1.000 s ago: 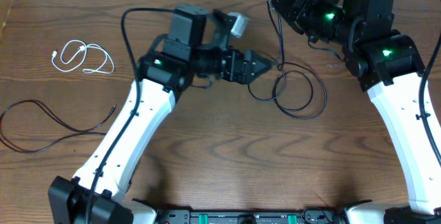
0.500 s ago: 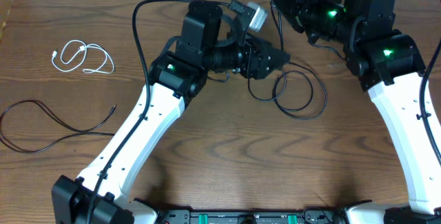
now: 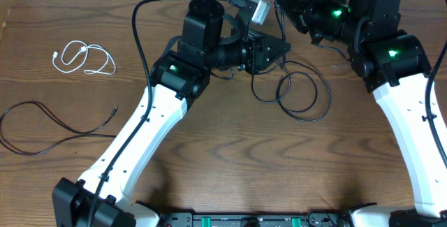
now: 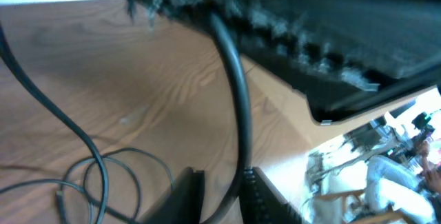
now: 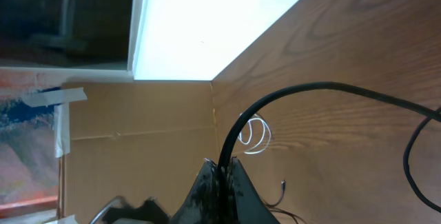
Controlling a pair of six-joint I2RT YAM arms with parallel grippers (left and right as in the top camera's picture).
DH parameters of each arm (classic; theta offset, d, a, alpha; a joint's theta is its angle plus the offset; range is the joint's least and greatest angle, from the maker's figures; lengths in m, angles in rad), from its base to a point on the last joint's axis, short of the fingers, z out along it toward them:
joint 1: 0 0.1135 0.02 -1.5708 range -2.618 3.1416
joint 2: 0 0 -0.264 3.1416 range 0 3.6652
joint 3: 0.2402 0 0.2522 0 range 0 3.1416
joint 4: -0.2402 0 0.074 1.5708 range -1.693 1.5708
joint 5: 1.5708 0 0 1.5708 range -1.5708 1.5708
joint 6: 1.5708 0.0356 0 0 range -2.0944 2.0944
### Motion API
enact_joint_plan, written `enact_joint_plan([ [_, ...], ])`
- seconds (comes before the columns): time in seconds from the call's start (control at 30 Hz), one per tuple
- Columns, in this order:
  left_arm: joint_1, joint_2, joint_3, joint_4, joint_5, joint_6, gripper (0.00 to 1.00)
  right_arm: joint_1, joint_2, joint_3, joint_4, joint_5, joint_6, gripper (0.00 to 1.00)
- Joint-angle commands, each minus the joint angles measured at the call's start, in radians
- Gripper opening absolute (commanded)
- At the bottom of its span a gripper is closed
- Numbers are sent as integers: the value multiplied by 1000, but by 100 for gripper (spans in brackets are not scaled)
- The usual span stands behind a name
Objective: Untangle cables
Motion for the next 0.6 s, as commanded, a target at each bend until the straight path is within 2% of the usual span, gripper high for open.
enact_joint_plan([
  [0.0,0,7,2,13,3,-18,8,-8,2,1,-11,-6,2,2],
  [0.07,0,7,2,17,-1,-50,7,-13,2,1,-10,8,-29,1],
  [0.17,3,5,2,61,-59,-159,7,-37,2,1,-13,68,-126,4],
  [0.2,14,0,5,137,-83,-242,7,-63,2,1,-27,84,-200,11],
  [0.23,22,-3,6,170,-85,-267,7,-80,2,1,-40,83,-232,17],
  [0.3,42,-12,14,233,-94,-317,7,-111,2,1,-80,83,-276,40],
  [0.4,76,-16,39,293,-94,-374,7,-169,2,1,-166,83,-381,60],
  [0.43,94,-16,56,309,-97,-408,7,-198,2,1,-211,84,-436,72],
  [0.5,114,-16,77,334,-98,-446,8,-242,2,1,-273,84,-496,80],
  [0.57,130,-16,100,353,-97,-485,7,-286,2,1,-333,84,-533,83],
])
